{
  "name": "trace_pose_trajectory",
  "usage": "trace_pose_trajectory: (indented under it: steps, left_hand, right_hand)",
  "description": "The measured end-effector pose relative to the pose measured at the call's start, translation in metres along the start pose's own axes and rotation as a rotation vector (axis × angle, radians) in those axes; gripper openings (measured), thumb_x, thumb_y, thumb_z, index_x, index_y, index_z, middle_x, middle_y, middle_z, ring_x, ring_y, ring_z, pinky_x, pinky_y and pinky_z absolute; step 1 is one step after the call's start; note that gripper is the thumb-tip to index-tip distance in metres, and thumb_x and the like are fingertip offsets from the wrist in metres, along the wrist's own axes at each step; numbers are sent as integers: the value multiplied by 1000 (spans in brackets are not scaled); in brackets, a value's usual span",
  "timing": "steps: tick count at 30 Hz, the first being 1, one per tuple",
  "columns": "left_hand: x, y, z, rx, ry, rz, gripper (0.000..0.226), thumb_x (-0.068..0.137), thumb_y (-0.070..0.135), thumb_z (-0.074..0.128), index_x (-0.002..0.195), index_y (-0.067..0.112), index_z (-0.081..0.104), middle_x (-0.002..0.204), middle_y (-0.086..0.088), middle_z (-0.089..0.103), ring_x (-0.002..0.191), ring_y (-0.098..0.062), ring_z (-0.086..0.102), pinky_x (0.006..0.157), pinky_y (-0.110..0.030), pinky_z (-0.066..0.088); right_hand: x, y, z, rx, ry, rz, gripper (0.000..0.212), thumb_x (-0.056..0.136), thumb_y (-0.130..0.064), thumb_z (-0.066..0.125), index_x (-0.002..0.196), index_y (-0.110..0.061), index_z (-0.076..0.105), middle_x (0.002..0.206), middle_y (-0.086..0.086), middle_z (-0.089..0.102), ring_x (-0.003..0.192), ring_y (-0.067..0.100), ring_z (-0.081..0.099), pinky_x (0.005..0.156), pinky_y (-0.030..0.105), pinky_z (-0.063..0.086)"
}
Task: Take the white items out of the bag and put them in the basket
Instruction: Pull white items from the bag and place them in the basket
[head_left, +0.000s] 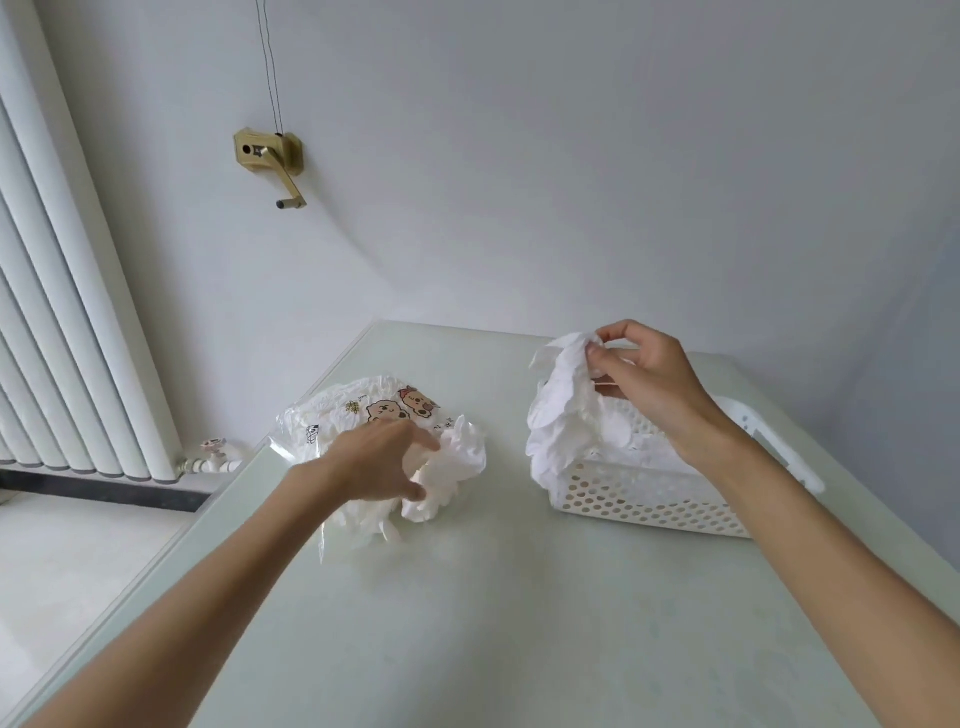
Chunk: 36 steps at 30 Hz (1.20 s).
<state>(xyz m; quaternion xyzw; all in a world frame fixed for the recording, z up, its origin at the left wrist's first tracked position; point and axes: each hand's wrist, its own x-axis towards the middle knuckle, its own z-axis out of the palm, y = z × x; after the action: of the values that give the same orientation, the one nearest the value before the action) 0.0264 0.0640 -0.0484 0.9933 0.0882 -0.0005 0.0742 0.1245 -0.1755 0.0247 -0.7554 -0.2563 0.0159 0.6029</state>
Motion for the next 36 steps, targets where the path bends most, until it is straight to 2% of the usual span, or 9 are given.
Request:
trace_pose_trajectory:
  steps: [6, 12, 17, 20, 24, 26, 30, 33, 36]
  left_hand:
    - [-10, 49, -53, -476, 140, 112, 33, 99, 29, 49, 131, 23, 56, 130, 9, 58, 121, -11, 55, 100, -27, 40]
    - [18, 108, -26, -743, -247, 329, 53, 94, 50, 46, 135, 17, 52, 134, 10, 56, 122, -5, 51, 107, -24, 37]
    - [48, 117, -2, -930, -91, 277, 33, 91, 28, 65, 100, -3, 66, 87, -9, 66, 71, -11, 61, 67, -18, 48]
    - [53, 120, -18, -922, 102, 259, 25, 90, 28, 66, 78, 6, 69, 57, 9, 56, 48, 1, 42, 51, -11, 32]
    - [69, 128, -36, -1003, 254, 228, 11, 91, 20, 63, 99, 15, 69, 47, 16, 58, 39, 5, 47, 43, -5, 32]
    - [82, 135, -32, -1069, 309, 176, 15, 90, 19, 65, 104, 16, 67, 48, 15, 60, 40, 5, 49, 43, -4, 32]
    - [101, 149, -22, -1190, 341, 66, 12, 89, 25, 66, 96, 16, 70, 59, 13, 66, 56, 2, 56, 47, -6, 37]
    - [107, 152, -20, -1263, 274, 49, 18, 89, 32, 65, 98, 19, 73, 78, 8, 72, 73, 3, 64, 53, -9, 44]
    - [108, 156, -16, -1323, 97, 54, 34, 91, 49, 55, 95, 22, 74, 91, 6, 73, 89, -1, 66, 71, -21, 48]
  right_hand:
    - [-15, -3, -32, 302, -199, 142, 9, 97, -12, 50, 96, -11, 59, 88, 4, 71, 72, 13, 66, 62, 18, 52]
    - [-17, 20, -53, 526, -126, 108, 28, 98, -18, 45, 116, 0, 58, 86, -5, 71, 71, 5, 61, 60, 14, 46]
    - [-3, 49, -62, 633, -10, 95, 32, 87, -26, 55, 109, -4, 63, 83, -5, 68, 75, 6, 61, 64, 17, 45]
    - [9, 65, -71, 485, 116, 128, 17, 95, -12, 52, 103, -5, 64, 82, -4, 71, 75, 7, 63, 66, 18, 49]
    - [27, 71, -85, 110, 241, 149, 24, 92, -7, 54, 113, -16, 63, 100, 3, 70, 86, 10, 63, 78, 23, 47]
    - [30, 67, -88, -84, 311, 40, 34, 92, -8, 53, 121, -25, 57, 114, -11, 62, 106, 5, 57, 89, 23, 43]
    - [25, 49, -87, -281, 72, -154, 34, 90, -20, 61, 120, -36, 57, 122, -27, 51, 118, -8, 44, 100, 23, 37]
    - [20, 45, -80, -631, -35, -283, 63, 76, -31, 76, 130, -38, 44, 143, -22, 23, 134, -5, 14, 111, 25, 17]
    - [19, 47, -62, -691, -74, -266, 80, 67, -47, 80, 131, -35, 33, 133, -19, 20, 127, 0, 21, 102, 22, 27]
